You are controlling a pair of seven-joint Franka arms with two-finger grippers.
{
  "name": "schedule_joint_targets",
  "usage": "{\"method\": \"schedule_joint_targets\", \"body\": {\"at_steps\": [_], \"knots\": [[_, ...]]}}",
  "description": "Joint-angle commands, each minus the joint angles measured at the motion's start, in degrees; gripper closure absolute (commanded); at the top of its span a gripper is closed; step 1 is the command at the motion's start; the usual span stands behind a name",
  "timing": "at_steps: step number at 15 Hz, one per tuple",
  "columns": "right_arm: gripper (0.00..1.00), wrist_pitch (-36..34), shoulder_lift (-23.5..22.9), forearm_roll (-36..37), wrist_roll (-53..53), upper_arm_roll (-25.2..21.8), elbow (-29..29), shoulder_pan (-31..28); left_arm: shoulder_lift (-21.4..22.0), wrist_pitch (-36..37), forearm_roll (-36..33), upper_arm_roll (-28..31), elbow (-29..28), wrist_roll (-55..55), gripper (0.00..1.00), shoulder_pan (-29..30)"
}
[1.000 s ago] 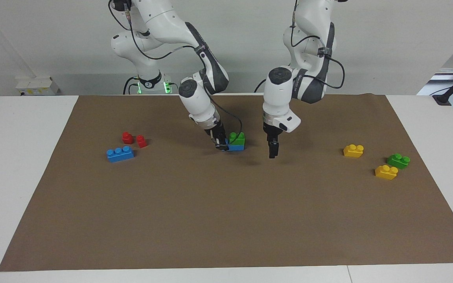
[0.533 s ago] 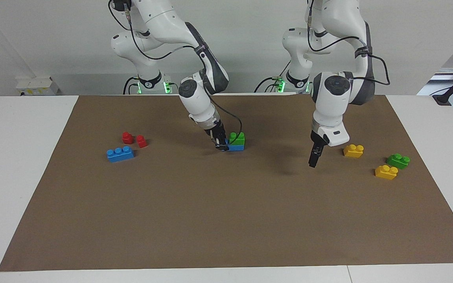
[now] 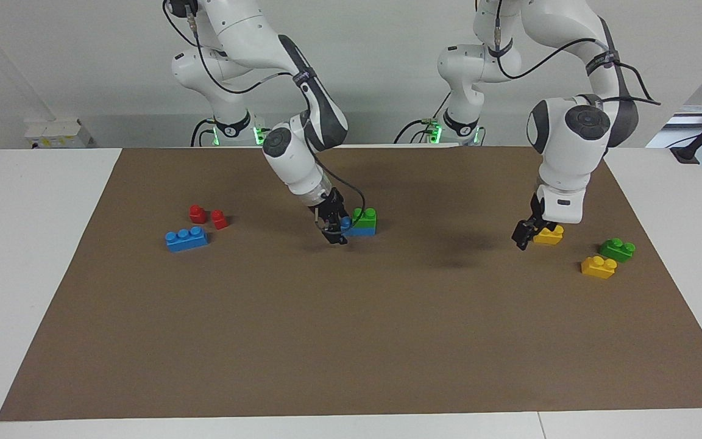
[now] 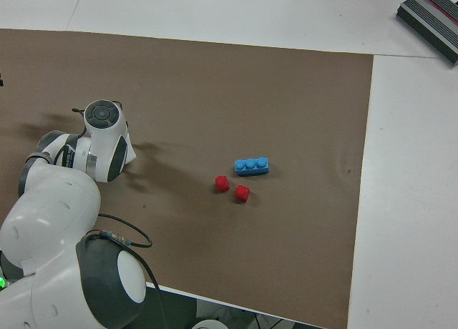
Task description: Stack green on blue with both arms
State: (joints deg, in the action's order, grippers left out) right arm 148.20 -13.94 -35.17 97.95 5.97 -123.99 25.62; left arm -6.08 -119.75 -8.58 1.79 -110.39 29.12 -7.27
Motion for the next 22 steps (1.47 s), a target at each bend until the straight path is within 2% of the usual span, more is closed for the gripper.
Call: {"method": "schedule_joint_targets", "body": {"at_steps": [1, 3, 8, 11, 16, 22], "knots": [[0.05, -6.2, 1.9, -1.4, -7.2, 0.4, 0.5, -5.7, -0.2, 5.1, 3.1, -0.6, 4.6, -12.1, 0.0, 2.4], [0.04, -9.8, 2.9, -1.3, -12.6, 0.2, 0.4, -9.2, -0.2, 7.8, 5.5, -0.6, 7.0, -17.6, 0.0, 3.4], [0.04, -17.9, 4.4, 0.4, -28.7, -0.2, 0.4, -18.7, 0.3, 17.3, 6.2, -0.9, 13.9, -20.9, 0.0, 3.1], [0.04, -22.1, 5.6, 7.4, -35.4, -0.2, 1.8, -23.8, 0.5, 24.0, 7.5, -1.0, 18.0, -23.7, 0.0, 3.1], [0.04, -36.7, 8.2, 21.7, -44.2, -0.1, 10.6, -29.2, 0.7, 29.0, 8.2, -1.0, 20.2, -25.5, 0.0, 2.9], [0.04, -41.4, 14.0, 30.9, -63.7, -0.2, 13.8, -30.8, 1.6, 29.5, 8.0, -1.3, 20.0, -28.0, 0.0, 2.8]]}}
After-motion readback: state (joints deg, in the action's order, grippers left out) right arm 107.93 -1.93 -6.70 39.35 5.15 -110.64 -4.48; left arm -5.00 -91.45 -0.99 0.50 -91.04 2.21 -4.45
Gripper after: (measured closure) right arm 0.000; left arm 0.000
